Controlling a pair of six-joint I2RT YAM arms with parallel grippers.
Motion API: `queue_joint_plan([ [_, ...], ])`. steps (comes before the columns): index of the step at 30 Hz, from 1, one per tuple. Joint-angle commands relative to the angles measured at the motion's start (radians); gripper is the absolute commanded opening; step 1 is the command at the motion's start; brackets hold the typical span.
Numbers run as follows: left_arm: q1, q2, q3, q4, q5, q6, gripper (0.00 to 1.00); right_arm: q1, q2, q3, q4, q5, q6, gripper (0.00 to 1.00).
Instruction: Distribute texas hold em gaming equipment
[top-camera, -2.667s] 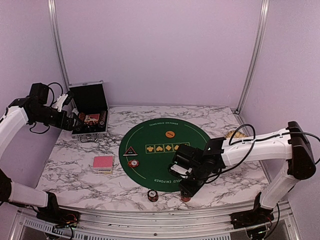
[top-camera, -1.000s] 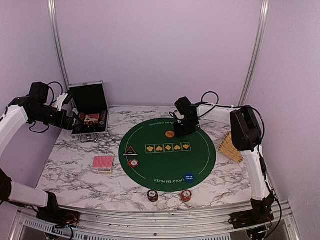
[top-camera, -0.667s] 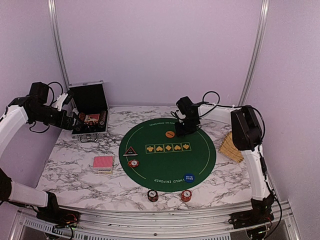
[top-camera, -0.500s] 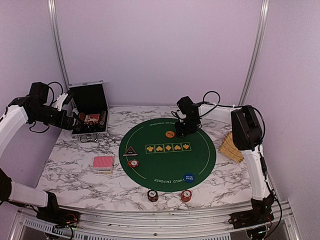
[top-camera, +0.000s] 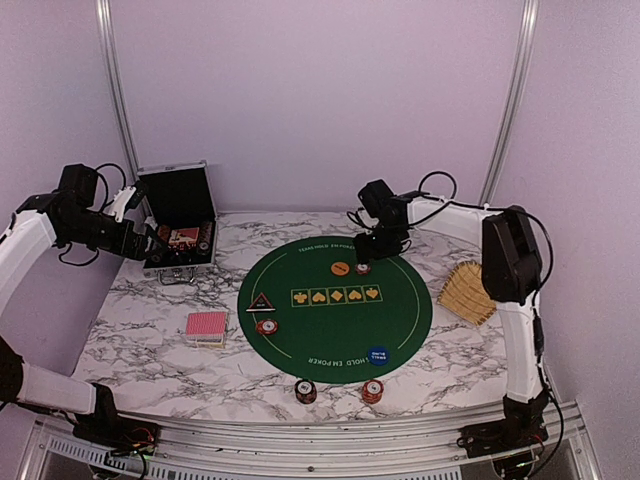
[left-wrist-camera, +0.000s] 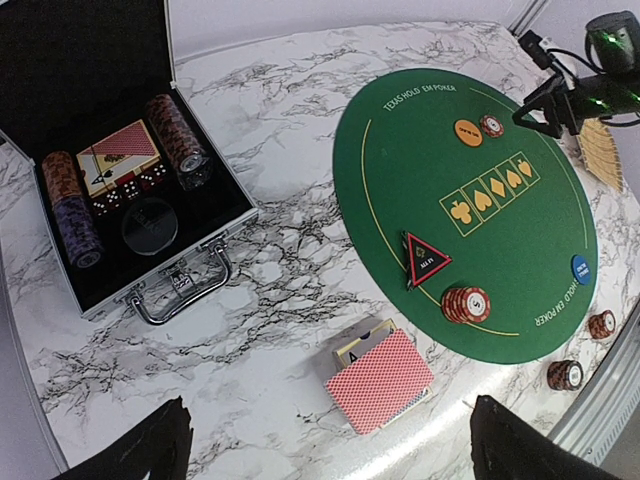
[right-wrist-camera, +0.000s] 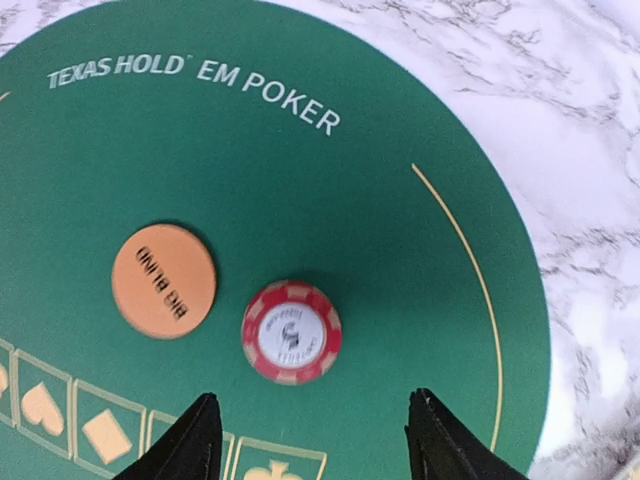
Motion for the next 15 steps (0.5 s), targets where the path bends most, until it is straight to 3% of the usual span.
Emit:
queue_joint_plan([
  [1, 0.003, 0.002, 0.025, -0.025, 0.026, 0.013, 0.99, 0.102, -0.244, -0.149, -0.014, 0.028, -0.004, 0.64],
  [8, 0.003, 0.000, 0.025, -0.028, 0.012, 0.025, 0.99, 0.342, -0.546, -0.559, -0.078, -0.004, 0.100, 0.78],
  [15, 0.003, 0.004, 0.021, -0.030, 0.020, 0.022, 0.99, 0.517, -0.731, -0.787, -0.138, -0.136, 0.252, 0.89],
])
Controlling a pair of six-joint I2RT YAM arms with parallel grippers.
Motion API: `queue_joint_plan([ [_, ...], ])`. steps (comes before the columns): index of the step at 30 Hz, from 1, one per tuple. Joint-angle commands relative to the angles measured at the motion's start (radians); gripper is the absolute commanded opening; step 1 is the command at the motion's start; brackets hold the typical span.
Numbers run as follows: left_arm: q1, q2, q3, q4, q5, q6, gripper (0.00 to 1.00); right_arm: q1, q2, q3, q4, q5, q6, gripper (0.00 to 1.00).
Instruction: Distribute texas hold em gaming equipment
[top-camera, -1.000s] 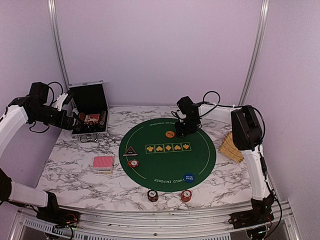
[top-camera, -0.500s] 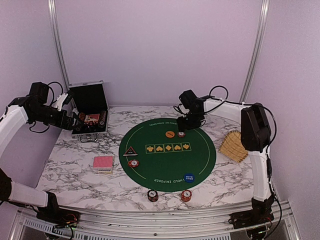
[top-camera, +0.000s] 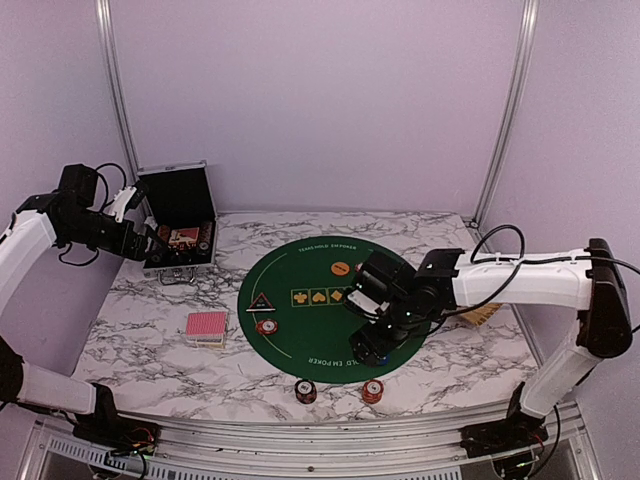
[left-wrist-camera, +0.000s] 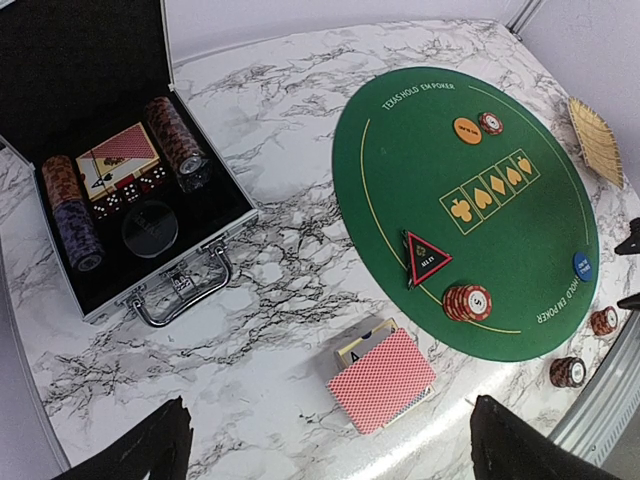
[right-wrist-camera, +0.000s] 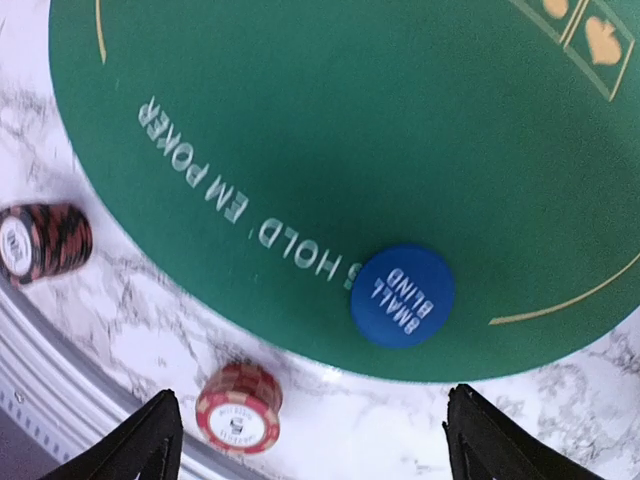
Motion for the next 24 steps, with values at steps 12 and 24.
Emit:
queue_joint_plan([
  [12, 0.003, -0.001, 0.029, -0.031, 0.023, -0.001, 0.99, 0.100, 0.012, -0.104, 0.001, -0.185, 0.047, 0.92],
  [24, 0.002, -0.001, 0.031, -0.034, 0.019, 0.001, 0.99, 0.100, 0.077, -0.113, 0.046, -0.182, 0.023, 0.76],
])
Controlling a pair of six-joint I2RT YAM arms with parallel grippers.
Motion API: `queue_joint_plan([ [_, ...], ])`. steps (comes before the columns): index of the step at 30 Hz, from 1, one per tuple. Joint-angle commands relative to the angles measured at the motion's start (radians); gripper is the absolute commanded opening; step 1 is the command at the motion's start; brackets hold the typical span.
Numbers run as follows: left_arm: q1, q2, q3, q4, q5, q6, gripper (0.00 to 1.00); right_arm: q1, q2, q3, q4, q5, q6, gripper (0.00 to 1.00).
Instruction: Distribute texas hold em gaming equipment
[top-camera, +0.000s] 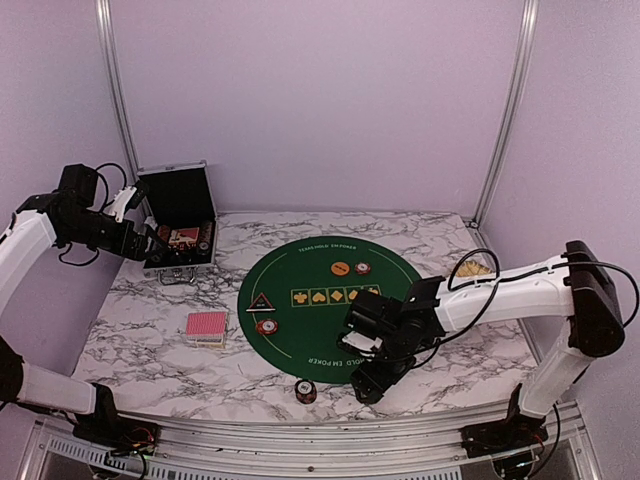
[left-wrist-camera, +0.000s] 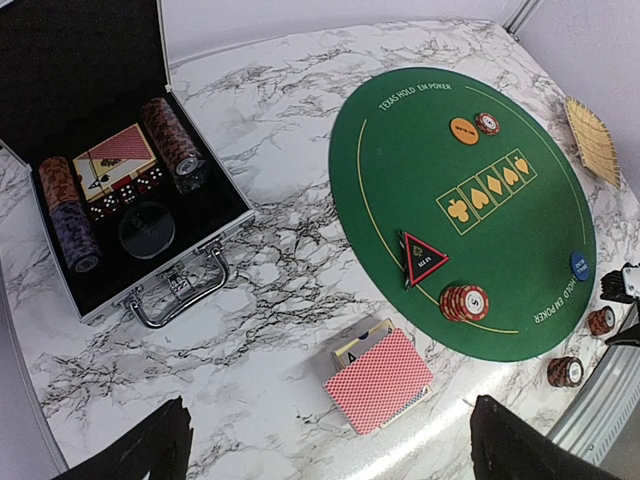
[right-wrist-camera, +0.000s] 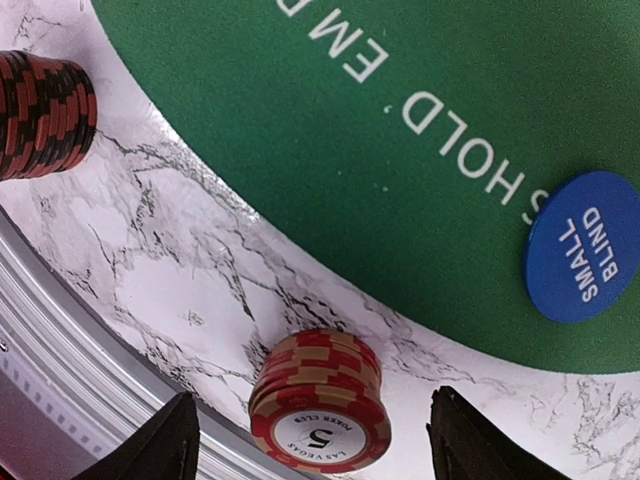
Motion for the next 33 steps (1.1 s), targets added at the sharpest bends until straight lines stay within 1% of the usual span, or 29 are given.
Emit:
queue_joint_plan([
  [1, 0.003, -0.002, 0.032, -0.034, 0.010, 0.002, 0.99, 0.002, 0.026, 0.006, 0.039, 0.001, -0.011, 0.75],
  [5, 0.002, -0.003, 0.032, -0.037, 0.006, 0.004, 0.99, 0.002, 0.034, 0.005, 0.042, 0.011, -0.015, 0.67],
  [12, 0.003, -0.002, 0.029, -0.037, 0.005, 0.005, 0.99, 0.003, 0.025, 0.010, 0.031, 0.029, -0.010, 0.48],
  [16, 0.002, 0.001, 0.027, -0.037, 0.010, 0.005, 0.99, 0.002, 0.010, 0.026, 0.007, 0.036, -0.008, 0.40],
  [20, 0.003, 0.004, 0.026, -0.037, 0.010, 0.005, 0.99, 0.002, -0.005, 0.044, -0.019, 0.042, -0.007, 0.34],
  [27, 0.003, 0.005, 0.021, -0.037, 0.009, 0.009, 0.99, 0.002, -0.015, 0.051, -0.027, 0.031, 0.000, 0.19],
  [30, 0.003, 0.003, 0.021, -0.037, 0.008, 0.009, 0.99, -0.001, -0.033, 0.083, -0.052, 0.045, 0.003, 0.17],
  [33, 0.003, 0.004, 0.022, -0.037, 0.011, 0.009, 0.99, -0.038, -0.056, 0.115, -0.078, 0.067, -0.004, 0.17],
])
